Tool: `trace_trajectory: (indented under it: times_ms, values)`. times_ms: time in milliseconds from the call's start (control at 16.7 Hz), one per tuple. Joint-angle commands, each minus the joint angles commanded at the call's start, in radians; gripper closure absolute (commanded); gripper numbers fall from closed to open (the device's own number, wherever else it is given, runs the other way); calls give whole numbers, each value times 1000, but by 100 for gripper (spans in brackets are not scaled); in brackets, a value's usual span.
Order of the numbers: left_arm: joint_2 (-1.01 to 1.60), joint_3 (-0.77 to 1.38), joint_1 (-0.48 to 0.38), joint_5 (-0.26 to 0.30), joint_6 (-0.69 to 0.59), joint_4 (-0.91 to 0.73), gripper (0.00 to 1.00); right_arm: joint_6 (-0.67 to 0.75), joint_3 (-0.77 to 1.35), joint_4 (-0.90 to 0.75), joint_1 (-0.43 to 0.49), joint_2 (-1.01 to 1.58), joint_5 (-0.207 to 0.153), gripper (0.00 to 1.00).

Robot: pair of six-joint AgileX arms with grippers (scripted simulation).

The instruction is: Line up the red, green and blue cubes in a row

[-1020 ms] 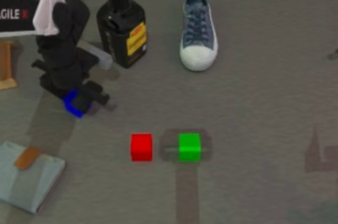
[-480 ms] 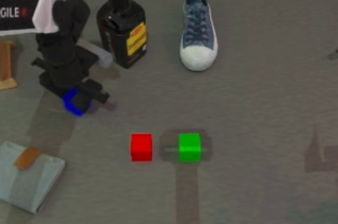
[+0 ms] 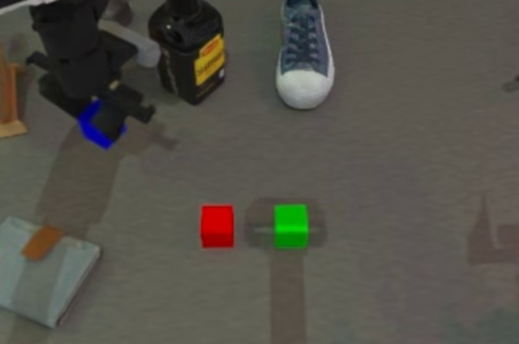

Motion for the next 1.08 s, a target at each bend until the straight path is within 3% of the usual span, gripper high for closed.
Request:
trace_trajectory:
  times_ms: [300, 540, 720, 1080]
  values:
    - [10, 8, -15, 0, -10, -2, 100, 0, 0, 0, 0, 0, 0, 0]
    - [68, 110, -108, -1, -154, -52, 100, 0, 0, 0, 0, 0, 0, 0]
    - [135, 227, -222, -3, -369, -114, 100, 0, 0, 0, 0, 0, 0, 0]
    - [273, 482, -494, -6, -929, -253, 100, 0, 0, 0, 0, 0, 0, 0]
